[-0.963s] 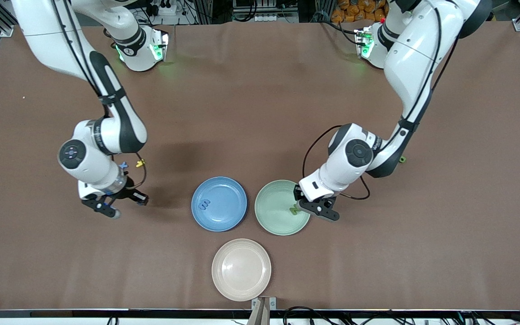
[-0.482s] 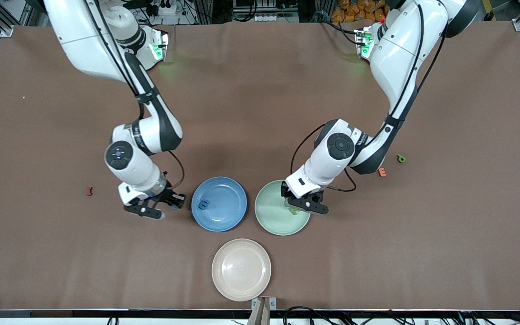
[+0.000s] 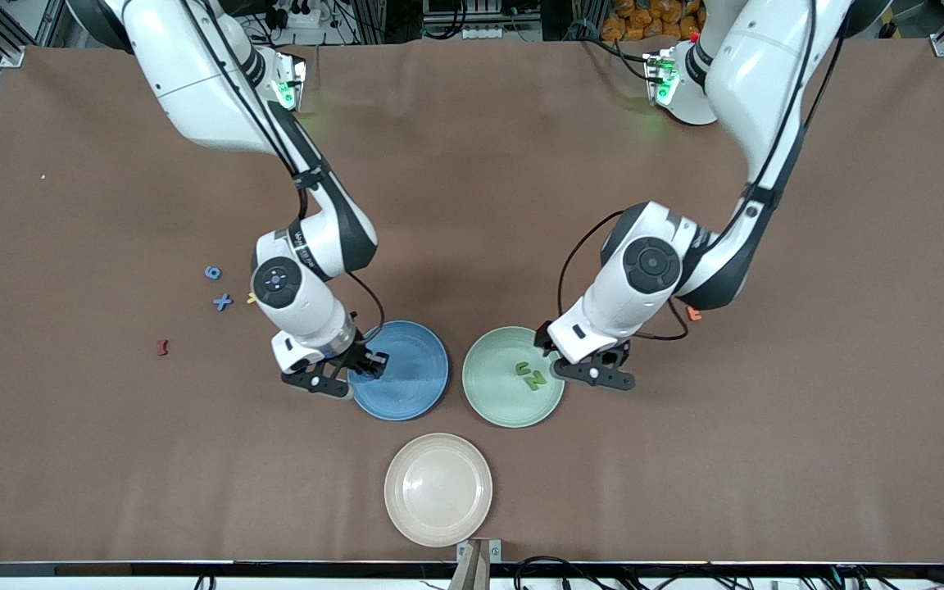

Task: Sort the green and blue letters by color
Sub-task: 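Place the U on the green plate while the right gripper places the G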

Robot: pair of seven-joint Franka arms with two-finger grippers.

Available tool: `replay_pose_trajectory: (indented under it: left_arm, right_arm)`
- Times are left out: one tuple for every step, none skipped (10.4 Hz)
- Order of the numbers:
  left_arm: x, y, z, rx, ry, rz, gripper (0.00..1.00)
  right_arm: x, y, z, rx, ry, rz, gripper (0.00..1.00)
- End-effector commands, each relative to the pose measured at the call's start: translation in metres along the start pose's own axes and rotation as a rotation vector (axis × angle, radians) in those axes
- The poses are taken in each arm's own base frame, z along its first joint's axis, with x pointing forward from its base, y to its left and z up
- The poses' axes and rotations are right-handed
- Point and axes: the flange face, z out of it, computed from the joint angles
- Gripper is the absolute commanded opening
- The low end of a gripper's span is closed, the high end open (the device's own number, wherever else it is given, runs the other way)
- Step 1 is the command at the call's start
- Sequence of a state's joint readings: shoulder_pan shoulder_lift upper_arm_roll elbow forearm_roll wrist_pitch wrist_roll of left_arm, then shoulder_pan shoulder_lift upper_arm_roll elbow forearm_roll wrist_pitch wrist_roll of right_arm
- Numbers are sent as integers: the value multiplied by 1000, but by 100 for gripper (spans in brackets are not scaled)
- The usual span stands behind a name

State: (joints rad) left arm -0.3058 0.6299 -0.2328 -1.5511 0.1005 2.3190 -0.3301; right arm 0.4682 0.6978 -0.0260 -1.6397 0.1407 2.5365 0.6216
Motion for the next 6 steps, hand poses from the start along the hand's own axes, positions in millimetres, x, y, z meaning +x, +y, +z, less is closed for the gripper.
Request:
replay_pose_trajectory:
  left_arm:
    - [-6,-45,-55,105,-77,-21,100]
    - [-10,-69,-72,131,-128,-53,100]
    - [-19,-79,-81,152,-181,-68,100]
    - [-33,-82,-82,168,-212,-69,100]
    - [-43,-101,-85,181,-225,-94,100]
    - [-53,-120,-85,191,-242,-121,100]
  right_arm:
    - [-8,-20,4,11,0,121,99]
    - [-7,-19,3,7,-1,134,100]
    - [-3,-15,-1,4,-1,130,100]
    - [1,-7,-4,-11,-13,88,100]
    - [10,8,-11,-44,-54,51,100]
    - [24,29,-28,-67,-87,9,100]
